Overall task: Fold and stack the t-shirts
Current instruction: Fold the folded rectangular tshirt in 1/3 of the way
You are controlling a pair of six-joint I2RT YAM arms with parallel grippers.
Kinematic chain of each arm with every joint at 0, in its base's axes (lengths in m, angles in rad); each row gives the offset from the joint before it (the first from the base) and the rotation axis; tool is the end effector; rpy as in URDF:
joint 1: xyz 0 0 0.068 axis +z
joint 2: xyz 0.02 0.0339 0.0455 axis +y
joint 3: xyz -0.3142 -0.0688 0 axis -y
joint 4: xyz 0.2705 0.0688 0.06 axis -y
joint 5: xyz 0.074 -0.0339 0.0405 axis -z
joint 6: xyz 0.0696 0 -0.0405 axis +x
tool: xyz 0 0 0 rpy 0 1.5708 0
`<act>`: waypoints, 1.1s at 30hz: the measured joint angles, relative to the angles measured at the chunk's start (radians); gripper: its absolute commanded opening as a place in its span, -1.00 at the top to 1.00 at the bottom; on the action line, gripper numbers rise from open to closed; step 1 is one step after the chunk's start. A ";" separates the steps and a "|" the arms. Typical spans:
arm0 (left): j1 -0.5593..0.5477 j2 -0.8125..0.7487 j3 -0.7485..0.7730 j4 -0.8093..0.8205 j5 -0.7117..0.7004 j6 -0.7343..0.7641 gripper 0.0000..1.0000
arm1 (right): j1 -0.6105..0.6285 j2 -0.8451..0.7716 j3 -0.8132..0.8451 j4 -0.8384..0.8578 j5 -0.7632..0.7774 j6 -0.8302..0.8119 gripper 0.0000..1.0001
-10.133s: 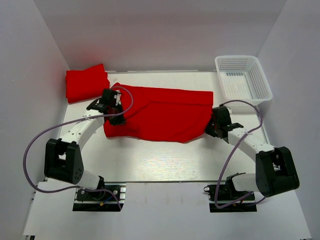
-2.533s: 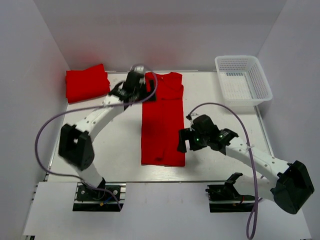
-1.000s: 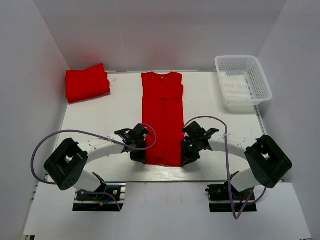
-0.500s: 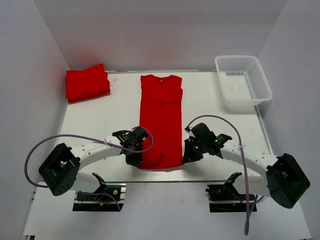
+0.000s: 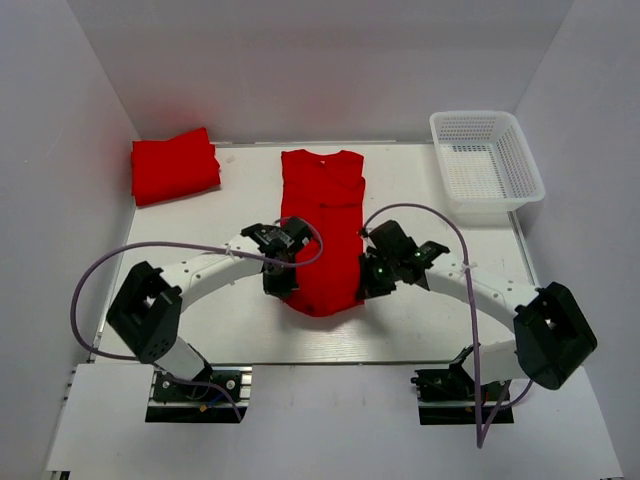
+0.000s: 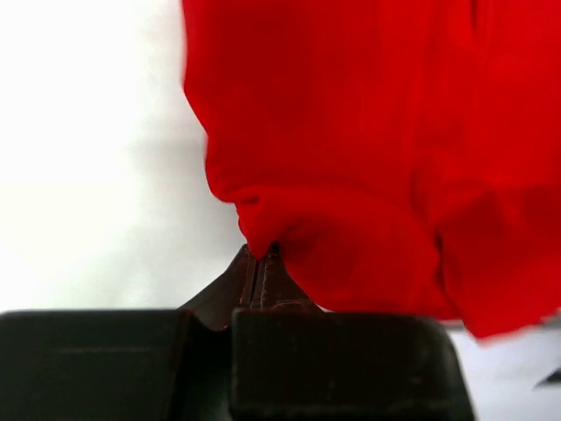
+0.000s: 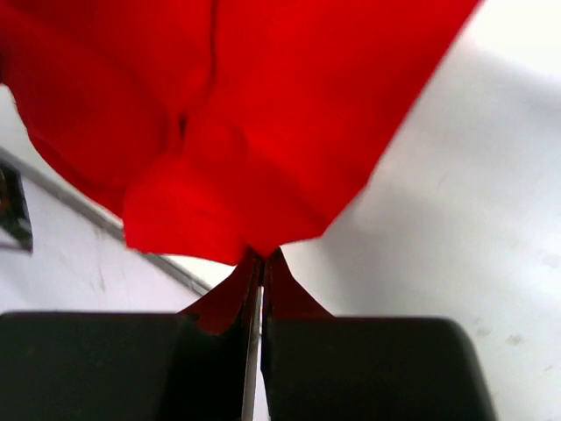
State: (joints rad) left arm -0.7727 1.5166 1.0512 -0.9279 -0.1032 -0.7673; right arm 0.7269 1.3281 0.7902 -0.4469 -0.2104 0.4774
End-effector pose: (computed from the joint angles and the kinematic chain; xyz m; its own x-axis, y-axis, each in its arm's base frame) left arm 0.2176 -0.2021 0.2185 -0.9803 -0.0087 -0.1975 0.0012 0.9988 -0.0496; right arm 0.2041 0.2010 0.2131 -0.8912 -0.1913 -0.4112 -0.3678 0.8353 0.4087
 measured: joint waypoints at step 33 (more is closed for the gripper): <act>0.331 0.461 0.588 0.131 -0.115 0.221 1.00 | -0.292 0.488 0.612 -0.018 0.031 -0.173 1.00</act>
State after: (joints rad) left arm -0.4416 1.9774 1.6394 -0.7967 -0.2180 -0.5461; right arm 0.4351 1.8164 1.4017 -0.4648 -0.1799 0.3046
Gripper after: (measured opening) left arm 0.026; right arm 0.013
